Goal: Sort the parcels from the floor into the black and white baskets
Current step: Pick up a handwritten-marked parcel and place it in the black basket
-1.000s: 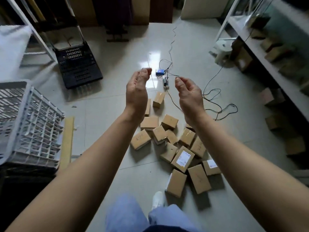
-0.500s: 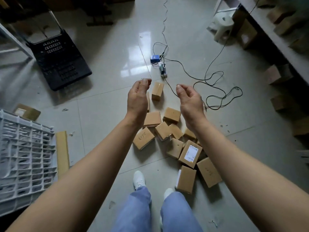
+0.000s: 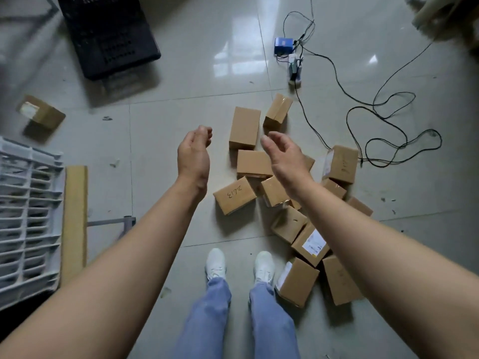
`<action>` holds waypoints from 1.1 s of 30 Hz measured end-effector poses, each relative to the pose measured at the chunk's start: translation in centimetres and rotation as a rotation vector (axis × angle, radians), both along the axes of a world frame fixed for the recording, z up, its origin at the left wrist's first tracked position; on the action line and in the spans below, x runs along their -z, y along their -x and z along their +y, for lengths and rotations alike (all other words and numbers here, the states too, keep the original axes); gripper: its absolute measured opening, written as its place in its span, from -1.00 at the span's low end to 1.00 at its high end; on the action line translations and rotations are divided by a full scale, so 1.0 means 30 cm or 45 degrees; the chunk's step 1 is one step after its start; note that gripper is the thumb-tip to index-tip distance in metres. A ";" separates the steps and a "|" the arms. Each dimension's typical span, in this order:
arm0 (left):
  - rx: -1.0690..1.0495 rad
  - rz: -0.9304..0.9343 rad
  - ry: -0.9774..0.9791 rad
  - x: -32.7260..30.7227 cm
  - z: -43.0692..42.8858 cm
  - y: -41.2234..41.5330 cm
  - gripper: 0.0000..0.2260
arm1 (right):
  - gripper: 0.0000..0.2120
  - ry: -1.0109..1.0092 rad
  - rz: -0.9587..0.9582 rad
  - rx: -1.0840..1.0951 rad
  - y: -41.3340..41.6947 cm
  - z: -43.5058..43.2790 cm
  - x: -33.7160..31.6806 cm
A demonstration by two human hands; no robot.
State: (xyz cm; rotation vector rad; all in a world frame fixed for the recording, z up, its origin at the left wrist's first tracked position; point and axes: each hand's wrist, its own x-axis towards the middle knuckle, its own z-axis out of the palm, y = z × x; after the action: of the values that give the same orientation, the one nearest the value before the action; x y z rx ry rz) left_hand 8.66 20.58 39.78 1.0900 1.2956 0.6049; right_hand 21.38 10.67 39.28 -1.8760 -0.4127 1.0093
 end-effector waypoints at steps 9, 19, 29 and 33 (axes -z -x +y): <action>-0.226 0.159 0.190 0.645 -0.036 0.085 -0.83 | -0.38 0.210 0.057 -0.299 -0.032 0.059 0.602; -0.162 0.453 0.460 1.478 -0.084 0.145 -0.73 | -0.37 0.468 -0.029 -0.474 -0.023 0.072 1.439; -0.181 0.255 0.790 1.836 -0.129 0.119 -0.69 | -0.36 0.617 0.029 -0.301 -0.033 0.031 1.798; -0.163 0.276 0.782 1.730 -0.080 0.132 -0.69 | -0.31 0.613 0.073 -0.274 -0.011 0.073 1.715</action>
State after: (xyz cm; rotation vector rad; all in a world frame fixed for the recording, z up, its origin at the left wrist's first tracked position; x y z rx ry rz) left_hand 4.70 18.18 -12.11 0.5753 1.6068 0.1529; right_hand 21.72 12.86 -12.15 -2.2544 -0.3642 1.3989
